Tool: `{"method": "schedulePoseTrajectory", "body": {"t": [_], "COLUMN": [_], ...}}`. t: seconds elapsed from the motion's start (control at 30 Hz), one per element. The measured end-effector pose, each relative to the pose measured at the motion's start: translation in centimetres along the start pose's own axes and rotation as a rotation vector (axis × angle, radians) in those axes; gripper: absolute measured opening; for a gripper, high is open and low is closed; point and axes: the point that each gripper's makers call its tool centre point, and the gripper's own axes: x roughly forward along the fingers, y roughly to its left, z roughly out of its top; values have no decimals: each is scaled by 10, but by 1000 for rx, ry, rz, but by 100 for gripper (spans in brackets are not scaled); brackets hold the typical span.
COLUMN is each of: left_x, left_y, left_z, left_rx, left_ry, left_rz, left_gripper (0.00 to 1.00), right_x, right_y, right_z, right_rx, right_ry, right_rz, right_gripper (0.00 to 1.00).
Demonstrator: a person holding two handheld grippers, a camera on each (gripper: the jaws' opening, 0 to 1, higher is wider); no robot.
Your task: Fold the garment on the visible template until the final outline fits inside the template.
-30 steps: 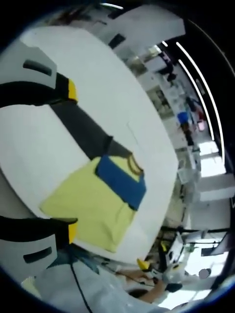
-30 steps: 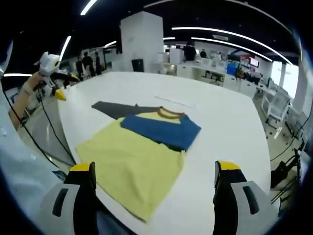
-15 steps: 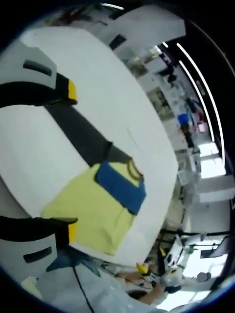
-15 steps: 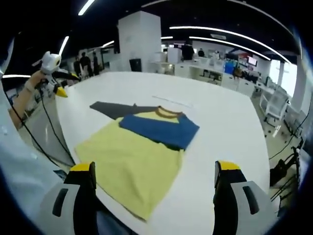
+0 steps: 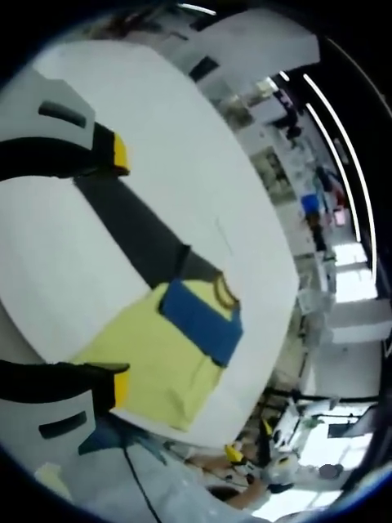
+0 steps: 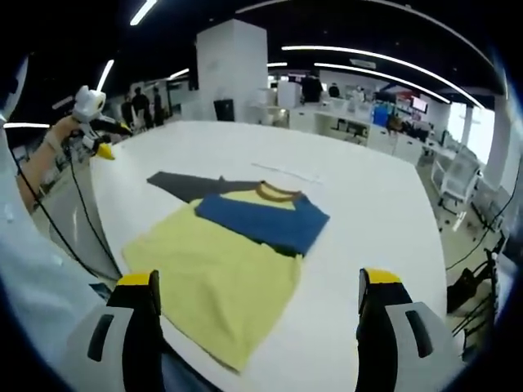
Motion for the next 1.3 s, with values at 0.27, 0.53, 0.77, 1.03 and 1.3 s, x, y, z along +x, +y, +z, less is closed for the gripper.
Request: {"method": "schedulePoseTrajectory", "body": {"t": [0.27, 0.53, 0.77, 1.03, 1.3], "left_x": [4, 11, 13, 21, 27], "left_y": [19, 30, 42, 53, 66], "left_z": [-3, -14, -20, -30, -36], "left_rx": [-6, -22, -56, -81, -107], "left_ry": [28, 59, 60, 78, 83], "left_rz": [13, 23, 28, 31, 42], "left_gripper": [90, 90, 90, 89, 89], "right_x": [0, -1, -1, 1, 4], "right_y": [-9, -13, -18, -20, -26], "right_z": [4, 0, 3, 5, 5], "right_rx": [-11, -6, -4, 0, 16], "right_ry": [6, 24, 29, 29, 20], "right_rz": [-23, -36, -45, -50, -78], "right_gripper": [100, 100, 100, 100, 100]}}
